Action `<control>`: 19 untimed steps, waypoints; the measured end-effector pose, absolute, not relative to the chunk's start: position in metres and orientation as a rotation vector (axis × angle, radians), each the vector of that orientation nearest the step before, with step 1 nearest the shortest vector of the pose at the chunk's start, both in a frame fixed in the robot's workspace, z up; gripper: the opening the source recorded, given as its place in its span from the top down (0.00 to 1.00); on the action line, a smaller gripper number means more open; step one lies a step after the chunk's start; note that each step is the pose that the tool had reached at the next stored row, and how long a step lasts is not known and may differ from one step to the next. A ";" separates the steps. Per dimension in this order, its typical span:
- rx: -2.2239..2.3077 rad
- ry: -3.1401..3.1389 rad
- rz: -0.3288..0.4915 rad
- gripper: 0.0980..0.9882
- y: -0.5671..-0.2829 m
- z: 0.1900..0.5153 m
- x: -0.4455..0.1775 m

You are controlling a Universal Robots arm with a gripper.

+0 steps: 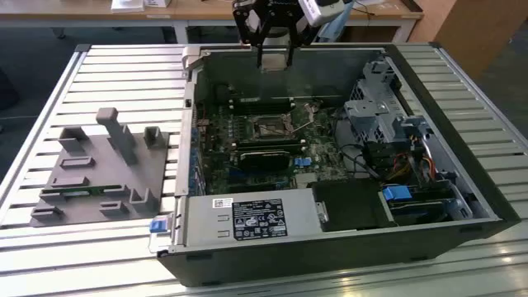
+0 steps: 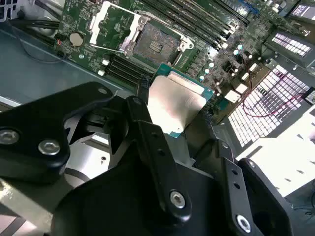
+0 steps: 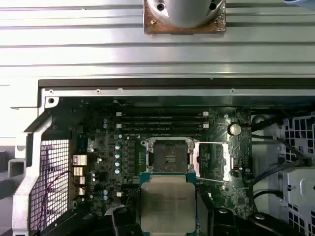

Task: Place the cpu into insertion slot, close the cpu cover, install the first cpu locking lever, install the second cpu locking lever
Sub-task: 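Place the cpu into insertion slot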

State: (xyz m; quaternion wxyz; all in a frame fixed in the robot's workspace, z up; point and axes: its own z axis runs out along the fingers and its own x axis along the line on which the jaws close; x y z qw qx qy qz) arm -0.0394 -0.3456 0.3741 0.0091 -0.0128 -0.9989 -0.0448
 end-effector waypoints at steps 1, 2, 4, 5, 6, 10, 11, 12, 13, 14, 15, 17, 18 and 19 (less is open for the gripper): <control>-0.040 -3.120 -0.140 0.50 -0.346 0.374 -0.039; -0.040 -3.120 -0.140 0.50 -0.346 0.374 -0.039; -0.040 -3.120 -0.140 0.50 -0.346 0.374 -0.039; -0.040 -3.120 -0.140 0.50 -0.346 0.374 -0.039; -0.041 -3.120 -0.140 0.50 -0.346 0.374 -0.039; -0.050 -3.120 -0.140 0.50 -0.346 0.374 -0.039; -0.057 -3.120 -0.140 0.50 -0.346 0.374 -0.039; -0.064 -3.120 -0.140 0.50 -0.346 0.374 -0.039; -0.073 -3.120 -0.140 0.50 -0.346 0.374 -0.039; -0.081 -3.120 -0.140 0.50 -0.346 0.374 -0.039; -0.089 -3.120 -0.140 0.50 -0.346 0.374 -0.039; -0.105 -3.120 -0.141 0.50 -0.346 0.374 -0.039; -0.113 -3.120 -0.141 0.50 -0.346 0.374 -0.039; -0.121 -3.120 -0.141 0.50 -0.346 0.374 -0.039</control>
